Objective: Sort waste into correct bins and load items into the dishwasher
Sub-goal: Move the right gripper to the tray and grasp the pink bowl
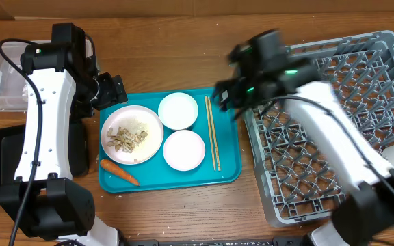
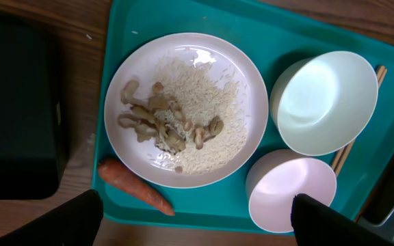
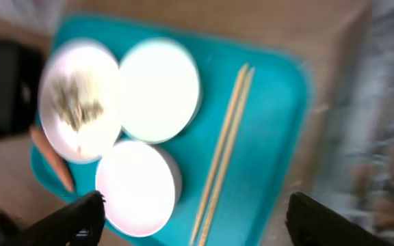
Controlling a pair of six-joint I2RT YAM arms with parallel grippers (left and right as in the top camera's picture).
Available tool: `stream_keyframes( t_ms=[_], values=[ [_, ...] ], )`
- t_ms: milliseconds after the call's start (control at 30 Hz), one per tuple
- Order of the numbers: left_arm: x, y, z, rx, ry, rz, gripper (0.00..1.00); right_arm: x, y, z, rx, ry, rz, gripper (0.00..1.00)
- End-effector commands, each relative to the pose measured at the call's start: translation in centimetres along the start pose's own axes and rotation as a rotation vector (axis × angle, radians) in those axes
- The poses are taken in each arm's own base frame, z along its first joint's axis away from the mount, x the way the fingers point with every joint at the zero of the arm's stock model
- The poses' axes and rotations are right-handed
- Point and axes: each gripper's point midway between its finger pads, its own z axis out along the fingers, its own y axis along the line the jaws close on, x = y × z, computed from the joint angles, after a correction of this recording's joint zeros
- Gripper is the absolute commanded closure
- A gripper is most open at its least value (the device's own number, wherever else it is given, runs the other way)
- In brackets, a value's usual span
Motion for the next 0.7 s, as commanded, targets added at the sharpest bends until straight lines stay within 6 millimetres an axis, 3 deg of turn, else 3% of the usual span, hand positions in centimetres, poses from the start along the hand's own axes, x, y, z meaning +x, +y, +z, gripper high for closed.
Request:
stream_keyframes(
  t_ms=[0,267,567,667],
  values=[
    [0.4,0.1,-0.3,-0.016,-0.009,-0.003,0.1,2.7,1.7,4.3,0.021,0.146,-0.049,0.2],
    [0.4,0.1,-0.3,-0.015,-0.009,-0.003,0.1,7.7,3.7,8.9,0.035,0.352,-0.095,0.32],
    [0.4,0.1,-0.3,-0.015,-0.009,-0.004,0.1,11.0,2.4,12.3,0.09,0.482,-0.089,0.45],
    [0.4,0.1,-0.3,-0.015,-0.009,-0.004,0.1,11.4,2.1,13.0,0.097,0.499,-0.085,0.6]
  ],
)
